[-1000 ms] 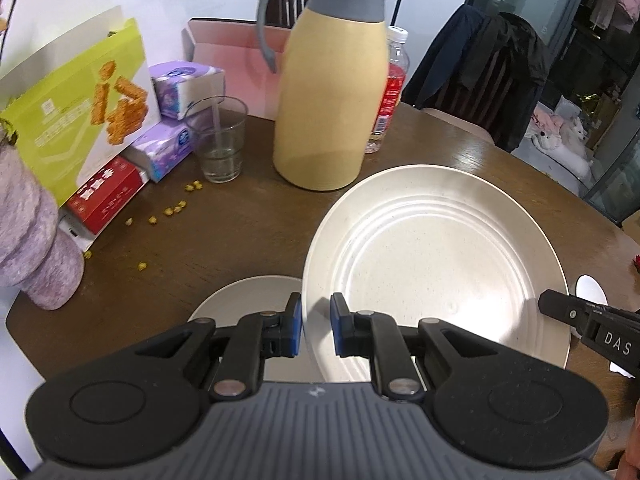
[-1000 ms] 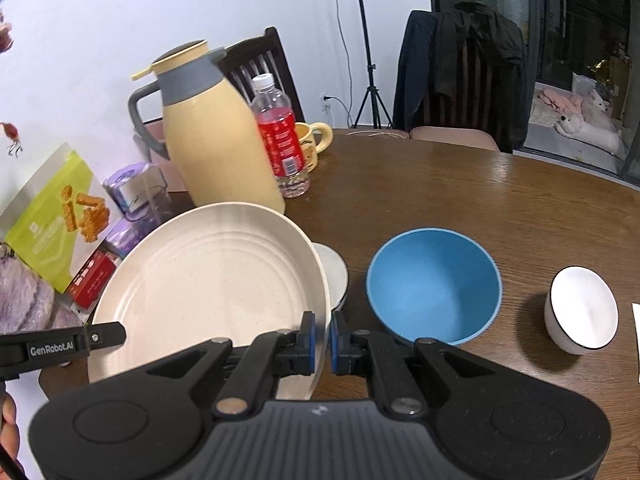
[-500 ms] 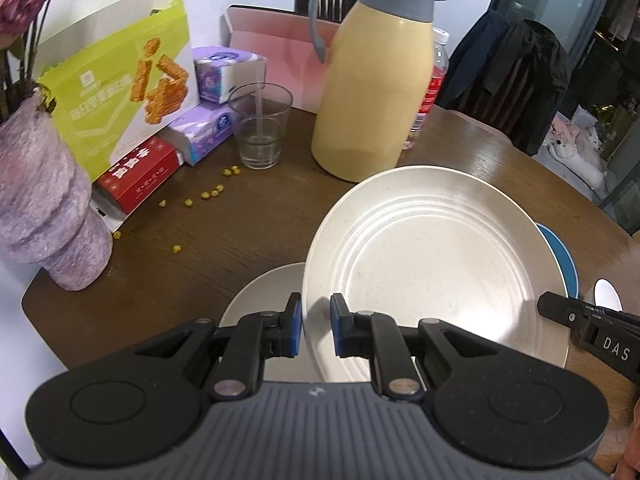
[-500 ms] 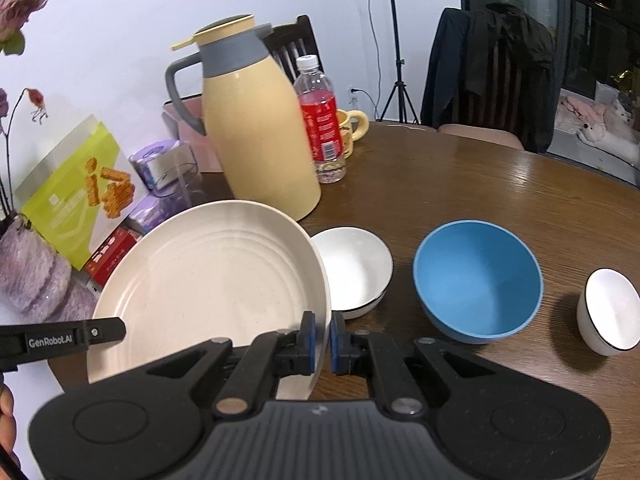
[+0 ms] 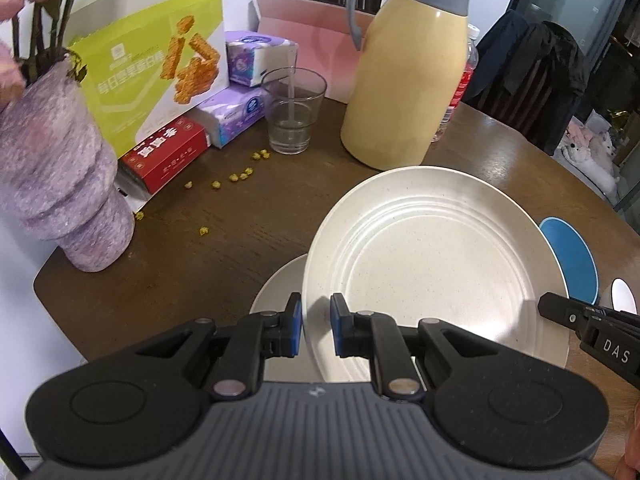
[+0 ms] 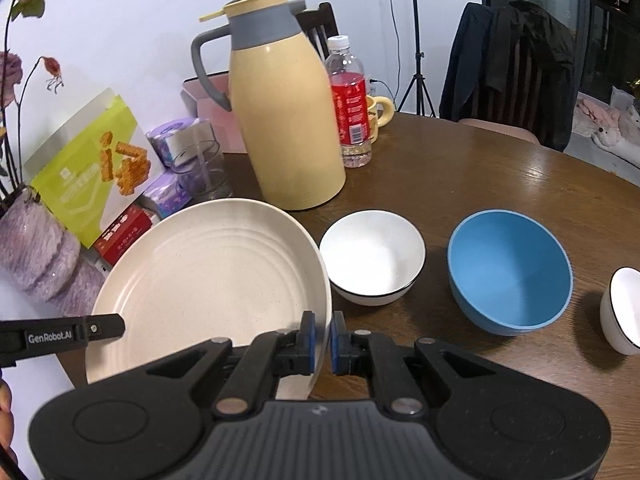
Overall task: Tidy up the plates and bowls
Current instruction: 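Move the held plate with both grippers over the stacked cream plates, then lower the held cream plate with both grippers onto the plate stack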
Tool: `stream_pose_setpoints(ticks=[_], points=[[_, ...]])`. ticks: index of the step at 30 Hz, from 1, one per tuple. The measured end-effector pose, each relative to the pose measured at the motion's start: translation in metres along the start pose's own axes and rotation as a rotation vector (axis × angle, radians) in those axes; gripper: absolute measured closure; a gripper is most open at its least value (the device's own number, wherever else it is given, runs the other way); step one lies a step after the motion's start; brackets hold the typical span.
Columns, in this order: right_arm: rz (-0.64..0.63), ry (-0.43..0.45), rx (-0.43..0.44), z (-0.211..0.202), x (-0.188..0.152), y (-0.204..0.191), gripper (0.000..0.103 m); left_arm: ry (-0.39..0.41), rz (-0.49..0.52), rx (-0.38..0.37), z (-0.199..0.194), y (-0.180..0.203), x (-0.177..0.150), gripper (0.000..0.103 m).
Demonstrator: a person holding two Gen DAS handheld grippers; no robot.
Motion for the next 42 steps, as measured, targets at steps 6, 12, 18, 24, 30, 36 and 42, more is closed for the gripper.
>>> stream_pose_setpoints(ticks=[6, 12, 18, 24, 30, 36, 42], points=[[-0.011, -0.011, 0.009, 0.007, -0.006, -0.005, 0.096, -0.008, -0.007, 0.01, 0.004, -0.007, -0.005, 0.088], [-0.019, -0.026, 0.016, 0.014, -0.009, -0.01, 0.096, -0.011, -0.012, 0.019, 0.007, -0.013, -0.006, 0.088], [-0.033, -0.042, 0.021, 0.021, -0.014, -0.016, 0.095, -0.013, -0.022, 0.029, 0.012, -0.02, -0.008, 0.088], [-0.047, -0.059, 0.02, 0.03, -0.016, -0.021, 0.095, -0.026, -0.03, 0.028, 0.02, -0.027, -0.011, 0.088], [-0.052, -0.078, 0.018, 0.041, -0.019, -0.023, 0.095, -0.04, -0.032, 0.027, 0.032, -0.034, -0.015, 0.088], [-0.052, -0.108, 0.014, 0.054, -0.023, -0.023, 0.095, -0.062, -0.025, 0.03, 0.046, -0.037, -0.017, 0.088], [-0.051, -0.125, 0.008, 0.063, -0.027, -0.021, 0.095, -0.065, -0.008, 0.034, 0.055, -0.035, -0.019, 0.088]])
Point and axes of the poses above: each gripper's, at about its wrist camera, not at the fingertips, and z roughly the way its jaws point, y to its right, x to its top, the point moved 2 cm from there along z, roughly the way its jaws point, and after that the axes turned 10 degrees about x, right-handed, at the moved point
